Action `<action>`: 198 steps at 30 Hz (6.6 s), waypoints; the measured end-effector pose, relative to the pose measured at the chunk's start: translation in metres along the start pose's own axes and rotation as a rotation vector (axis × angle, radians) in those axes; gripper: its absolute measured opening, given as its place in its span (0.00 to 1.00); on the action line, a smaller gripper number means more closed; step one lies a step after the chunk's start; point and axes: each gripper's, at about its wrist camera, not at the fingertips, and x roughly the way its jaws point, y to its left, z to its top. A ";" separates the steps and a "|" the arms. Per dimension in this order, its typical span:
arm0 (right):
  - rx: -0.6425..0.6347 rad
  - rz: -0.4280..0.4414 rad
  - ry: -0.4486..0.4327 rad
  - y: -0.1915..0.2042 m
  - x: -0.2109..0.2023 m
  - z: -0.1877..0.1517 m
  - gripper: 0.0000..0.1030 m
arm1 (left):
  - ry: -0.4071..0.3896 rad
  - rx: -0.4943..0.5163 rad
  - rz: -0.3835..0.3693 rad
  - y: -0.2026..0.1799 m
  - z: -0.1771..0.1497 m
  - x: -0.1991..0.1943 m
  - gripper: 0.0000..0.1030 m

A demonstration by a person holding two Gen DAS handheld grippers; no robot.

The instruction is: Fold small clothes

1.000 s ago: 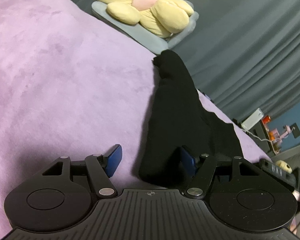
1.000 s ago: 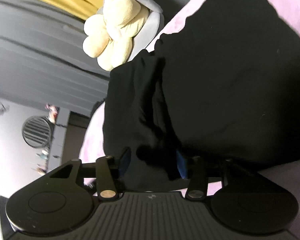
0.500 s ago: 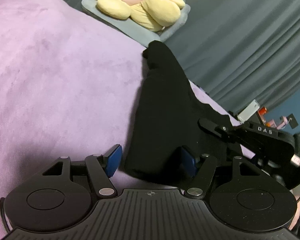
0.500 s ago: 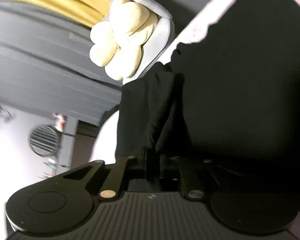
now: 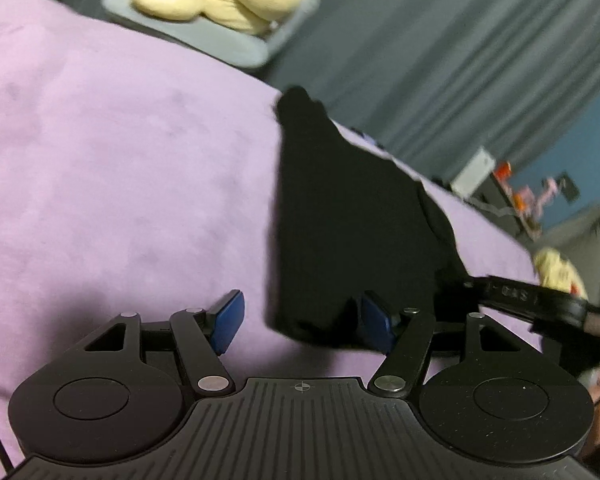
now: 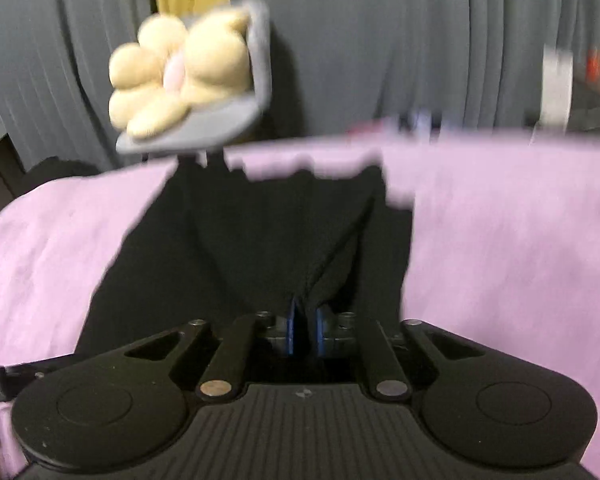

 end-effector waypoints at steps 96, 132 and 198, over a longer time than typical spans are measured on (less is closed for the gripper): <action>0.381 0.344 -0.076 -0.111 -0.019 -0.030 0.13 | 0.095 0.004 -0.103 -0.019 0.024 0.039 0.63; 0.436 0.489 0.044 -0.062 0.025 0.010 0.19 | 0.081 -0.250 -0.212 0.024 0.083 0.033 0.30; 0.497 0.321 0.232 -0.002 -0.079 -0.166 0.17 | -0.034 -0.079 0.298 0.066 -0.083 -0.130 0.73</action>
